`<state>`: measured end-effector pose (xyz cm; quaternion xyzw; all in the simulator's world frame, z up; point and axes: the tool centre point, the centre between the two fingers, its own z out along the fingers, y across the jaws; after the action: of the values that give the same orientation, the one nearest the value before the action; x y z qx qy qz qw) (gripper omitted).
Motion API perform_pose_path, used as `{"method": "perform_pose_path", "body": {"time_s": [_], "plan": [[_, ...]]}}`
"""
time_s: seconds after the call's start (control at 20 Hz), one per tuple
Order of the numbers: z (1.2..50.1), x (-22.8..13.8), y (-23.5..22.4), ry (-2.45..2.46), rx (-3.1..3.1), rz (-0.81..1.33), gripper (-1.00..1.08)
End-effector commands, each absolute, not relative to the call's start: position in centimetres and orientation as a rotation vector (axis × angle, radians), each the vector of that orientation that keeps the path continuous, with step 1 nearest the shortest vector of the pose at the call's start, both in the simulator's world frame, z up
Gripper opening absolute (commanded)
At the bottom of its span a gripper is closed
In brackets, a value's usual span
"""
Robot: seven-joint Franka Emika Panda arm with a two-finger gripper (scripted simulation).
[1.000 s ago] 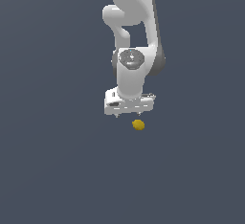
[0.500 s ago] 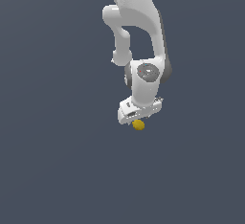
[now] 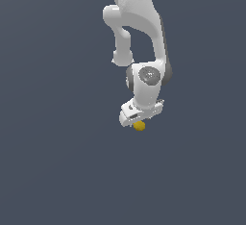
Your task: Pick up the object and move it to a goal position.
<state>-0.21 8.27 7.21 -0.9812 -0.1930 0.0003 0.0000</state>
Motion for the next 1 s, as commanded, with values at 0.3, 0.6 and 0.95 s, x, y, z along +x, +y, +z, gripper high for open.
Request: {"method": "perform_pose_path", "body": {"time_s": [0.3, 0.6, 0.95], "plan": [[3.5, -0.3, 8.3, -0.615, -3.081, 0.001, 1.0], [2.8, -0.2, 8.3, -0.616, -3.081, 0.0, -1.0], [2.8, -0.2, 8.3, -0.616, -3.081, 0.0, -1.0]]}}
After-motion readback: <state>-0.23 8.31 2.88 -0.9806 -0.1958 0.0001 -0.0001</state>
